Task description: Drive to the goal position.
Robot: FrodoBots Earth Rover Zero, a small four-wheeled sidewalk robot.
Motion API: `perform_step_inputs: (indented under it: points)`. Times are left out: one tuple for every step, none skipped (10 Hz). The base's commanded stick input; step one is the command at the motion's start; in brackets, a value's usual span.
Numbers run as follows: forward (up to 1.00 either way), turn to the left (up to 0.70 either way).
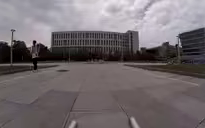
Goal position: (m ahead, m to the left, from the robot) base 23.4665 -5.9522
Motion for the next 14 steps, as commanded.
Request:
perform_step_inputs:
  points:
    - [0.70,0.00]
    - [0.70,0.00]
    - [0.70,0.00]
    - [0.70,0.00]
    - [0.70,0.00]
    - [0.70,0.00]
    - [0.70,0.00]
    - [0.70,0.00]
    - [0.70,0.00]
    - [0.70,0.00]
    - [0.70,0.00]
    - [0.70,0.00]
    - [0.70,0.00]
    - [0.70,0.00]
